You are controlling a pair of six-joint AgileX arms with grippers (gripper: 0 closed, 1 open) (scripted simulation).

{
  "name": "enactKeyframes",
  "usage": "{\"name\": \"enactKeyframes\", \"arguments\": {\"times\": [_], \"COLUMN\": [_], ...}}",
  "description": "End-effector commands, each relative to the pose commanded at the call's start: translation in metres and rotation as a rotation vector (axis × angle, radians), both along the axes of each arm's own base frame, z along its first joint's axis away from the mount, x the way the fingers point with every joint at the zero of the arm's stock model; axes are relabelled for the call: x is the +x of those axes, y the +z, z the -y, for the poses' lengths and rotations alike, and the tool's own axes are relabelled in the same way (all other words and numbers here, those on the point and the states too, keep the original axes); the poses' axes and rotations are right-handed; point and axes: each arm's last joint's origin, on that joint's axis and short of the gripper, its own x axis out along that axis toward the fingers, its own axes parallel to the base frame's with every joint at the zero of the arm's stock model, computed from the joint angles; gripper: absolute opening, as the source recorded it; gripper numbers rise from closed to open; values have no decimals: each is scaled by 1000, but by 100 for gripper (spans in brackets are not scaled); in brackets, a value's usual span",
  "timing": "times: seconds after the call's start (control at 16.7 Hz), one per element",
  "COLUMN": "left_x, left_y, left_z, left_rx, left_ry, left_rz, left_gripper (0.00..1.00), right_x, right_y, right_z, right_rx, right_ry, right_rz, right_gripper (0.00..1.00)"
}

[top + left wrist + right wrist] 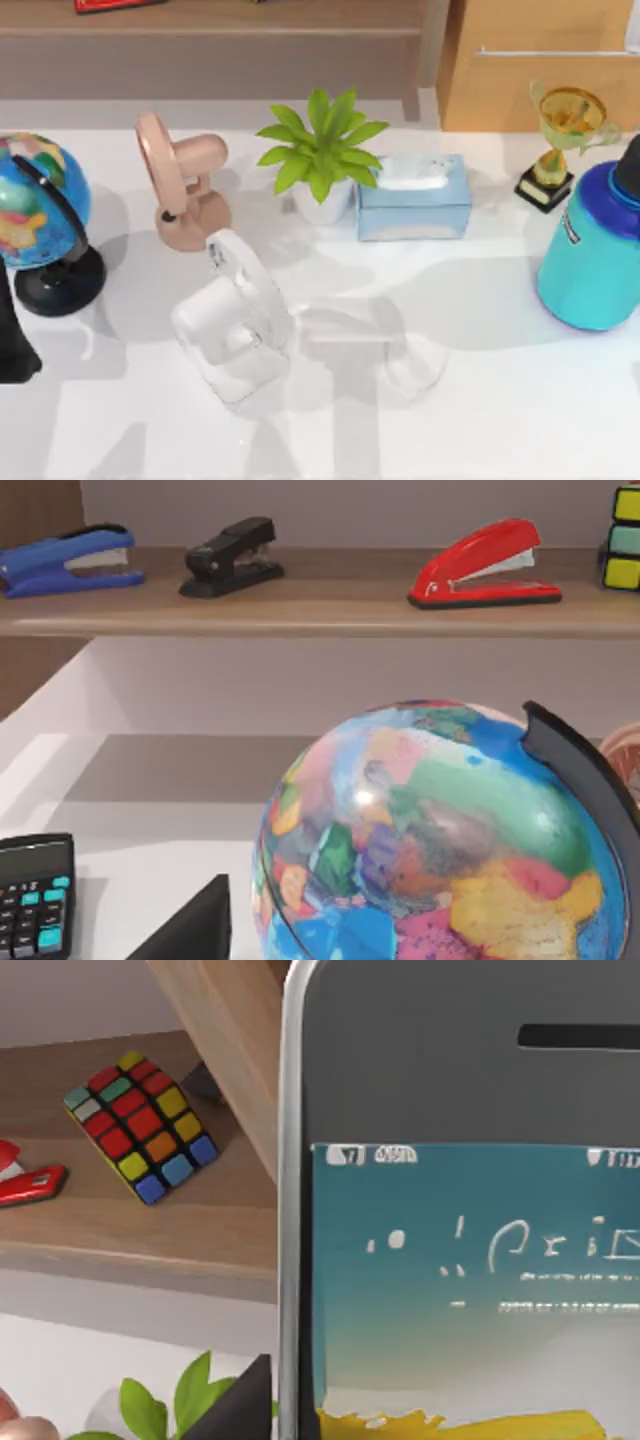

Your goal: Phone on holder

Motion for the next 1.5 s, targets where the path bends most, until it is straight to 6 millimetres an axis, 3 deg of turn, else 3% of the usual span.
{"name": "enactKeyframes", "arguments": {"times": [0.24, 0.48, 0.66, 0.96, 1.32, 1.5], "left_x": [0, 0, 0, 0, 0, 0], "left_y": [0, 0, 0, 0, 0, 0], "left_z": [0, 0, 0, 0, 0, 0], "left_rx": [0, 0, 0, 0, 0, 0], "left_ry": [0, 0, 0, 0, 0, 0], "left_rz": [0, 0, 0, 0, 0, 0], "left_gripper": [100, 100, 100, 100, 100, 100], "right_x": [-24, -55, -82, -112, -112, -110], "right_y": [-12, -57, -97, -139, -139, -128], "right_z": [85, 151, 184, 206, 206, 211], "right_rx": [-163, -293, -342, -366, -370, -409], "right_ry": [-28, -50, -69, -97, -99, -139], "right_rz": [171, 199, 177, 137, 137, 164], "right_gripper": [0, 0, 0, 0, 0, 0]}}
